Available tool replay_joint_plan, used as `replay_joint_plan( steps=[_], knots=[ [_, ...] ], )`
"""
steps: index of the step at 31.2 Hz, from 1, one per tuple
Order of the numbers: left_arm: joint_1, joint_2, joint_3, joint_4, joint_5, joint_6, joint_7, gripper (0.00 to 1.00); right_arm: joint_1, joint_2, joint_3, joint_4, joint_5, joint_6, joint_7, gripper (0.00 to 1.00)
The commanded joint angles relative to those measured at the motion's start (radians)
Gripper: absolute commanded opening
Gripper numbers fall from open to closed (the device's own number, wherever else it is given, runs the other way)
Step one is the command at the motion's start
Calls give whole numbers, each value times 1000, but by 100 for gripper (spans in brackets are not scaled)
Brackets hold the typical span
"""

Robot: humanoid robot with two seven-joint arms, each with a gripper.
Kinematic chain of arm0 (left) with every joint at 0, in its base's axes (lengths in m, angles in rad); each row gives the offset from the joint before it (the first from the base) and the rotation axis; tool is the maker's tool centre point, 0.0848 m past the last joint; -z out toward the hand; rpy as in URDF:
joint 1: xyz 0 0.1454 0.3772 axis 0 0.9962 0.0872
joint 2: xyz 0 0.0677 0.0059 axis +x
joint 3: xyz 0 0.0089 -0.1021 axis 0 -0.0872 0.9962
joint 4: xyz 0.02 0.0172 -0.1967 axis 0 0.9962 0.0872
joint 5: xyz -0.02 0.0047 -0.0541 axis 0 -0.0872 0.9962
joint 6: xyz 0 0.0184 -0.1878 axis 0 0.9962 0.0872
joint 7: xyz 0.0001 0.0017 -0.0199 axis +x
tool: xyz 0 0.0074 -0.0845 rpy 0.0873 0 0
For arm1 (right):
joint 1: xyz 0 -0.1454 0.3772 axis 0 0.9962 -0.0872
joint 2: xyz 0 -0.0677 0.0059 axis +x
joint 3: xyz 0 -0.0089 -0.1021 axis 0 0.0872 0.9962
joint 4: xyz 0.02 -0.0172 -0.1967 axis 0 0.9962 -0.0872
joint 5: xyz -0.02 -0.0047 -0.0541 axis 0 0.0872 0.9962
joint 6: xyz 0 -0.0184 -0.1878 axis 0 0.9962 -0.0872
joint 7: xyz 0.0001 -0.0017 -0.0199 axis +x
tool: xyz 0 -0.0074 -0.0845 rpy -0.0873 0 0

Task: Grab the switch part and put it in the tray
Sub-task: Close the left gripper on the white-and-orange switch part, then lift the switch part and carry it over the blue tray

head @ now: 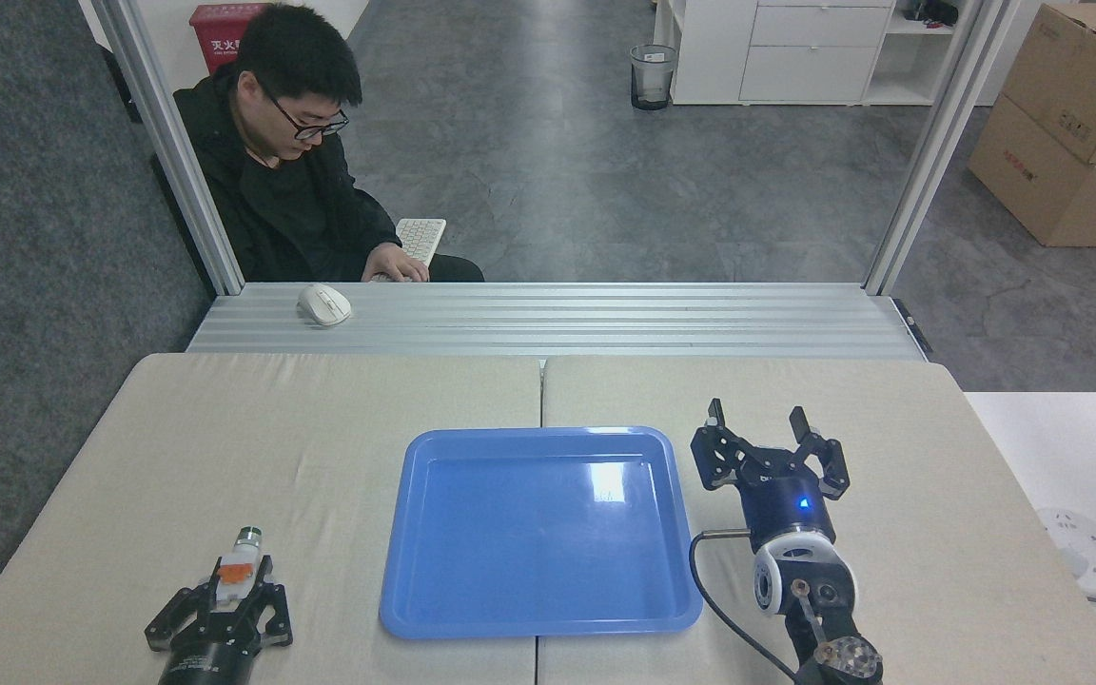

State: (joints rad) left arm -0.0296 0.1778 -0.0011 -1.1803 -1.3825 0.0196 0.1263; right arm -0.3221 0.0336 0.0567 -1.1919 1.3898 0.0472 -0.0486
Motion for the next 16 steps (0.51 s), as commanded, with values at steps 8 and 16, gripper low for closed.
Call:
replay_joint_plan(
  steps=[8, 16],
  knots=[
    [-19, 9, 10, -99, -24, -33, -22, 0, 0, 0, 0, 0, 0, 2, 0, 100],
    [-234, 19, -48, -260, -23, -125, -125, 0, 0, 0, 0, 0, 0, 2, 0, 100]
  ],
)
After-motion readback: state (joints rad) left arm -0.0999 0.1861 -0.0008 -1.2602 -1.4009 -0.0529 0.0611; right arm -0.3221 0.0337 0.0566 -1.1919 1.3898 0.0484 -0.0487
